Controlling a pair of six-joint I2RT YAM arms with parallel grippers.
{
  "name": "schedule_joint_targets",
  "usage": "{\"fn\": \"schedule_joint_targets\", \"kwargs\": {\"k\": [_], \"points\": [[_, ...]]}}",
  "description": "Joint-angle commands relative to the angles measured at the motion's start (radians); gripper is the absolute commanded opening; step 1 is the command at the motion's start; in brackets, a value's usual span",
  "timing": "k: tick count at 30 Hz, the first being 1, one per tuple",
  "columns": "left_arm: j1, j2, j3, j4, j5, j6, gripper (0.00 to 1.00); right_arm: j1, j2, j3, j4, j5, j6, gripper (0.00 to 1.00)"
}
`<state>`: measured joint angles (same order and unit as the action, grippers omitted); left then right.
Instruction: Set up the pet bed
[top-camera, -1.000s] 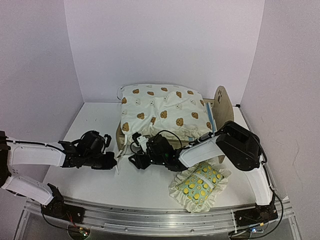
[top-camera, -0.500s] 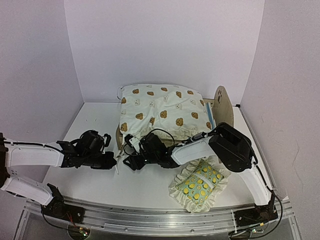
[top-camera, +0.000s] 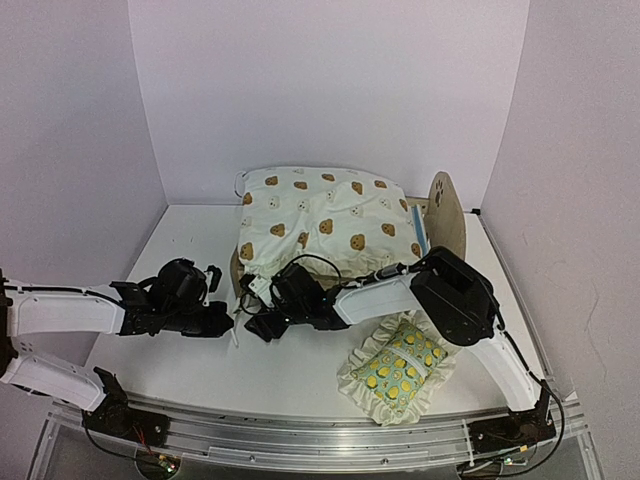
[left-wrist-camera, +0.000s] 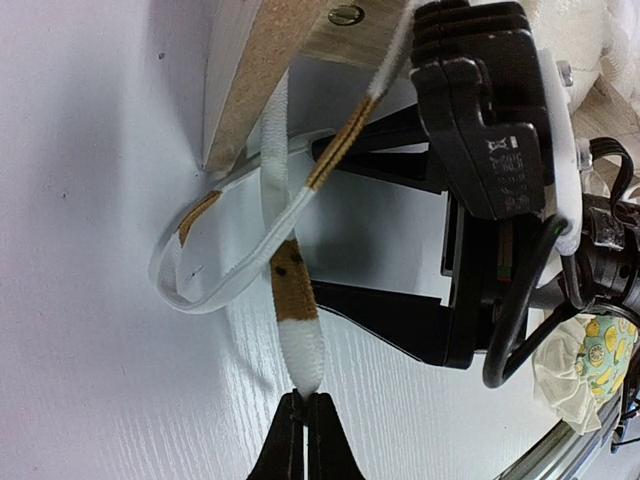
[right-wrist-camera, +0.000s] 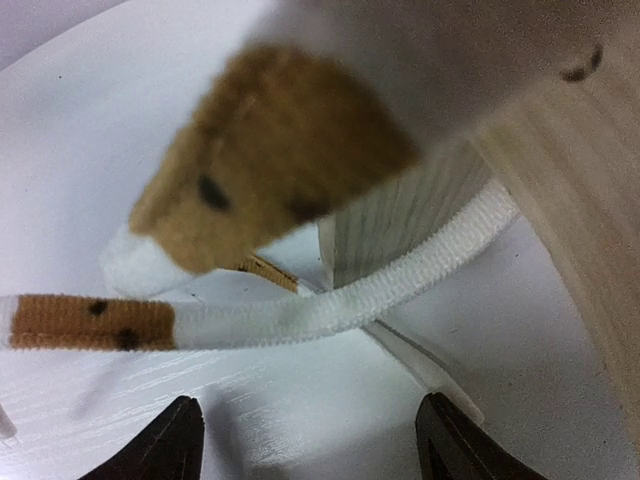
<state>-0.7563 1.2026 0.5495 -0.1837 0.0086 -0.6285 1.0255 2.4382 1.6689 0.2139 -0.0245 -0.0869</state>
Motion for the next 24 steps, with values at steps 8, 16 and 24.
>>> {"fn": "schedule_joint_targets", "kwargs": {"k": [8, 16, 24], "points": [[0.001, -0.008, -0.003, 0.024, 0.002, 0.001, 0.00, -0.006, -0.066, -0.067, 0.074, -0.094, -0.114, 0.73], [0.002, -0.007, -0.012, 0.034, 0.003, 0.001, 0.00, -0.007, -0.060, -0.056, 0.118, -0.117, -0.156, 0.73], [0.002, 0.002, -0.011, 0.036, 0.007, 0.006, 0.00, -0.002, -0.095, -0.095, 0.174, -0.229, -0.204, 0.74]]}}
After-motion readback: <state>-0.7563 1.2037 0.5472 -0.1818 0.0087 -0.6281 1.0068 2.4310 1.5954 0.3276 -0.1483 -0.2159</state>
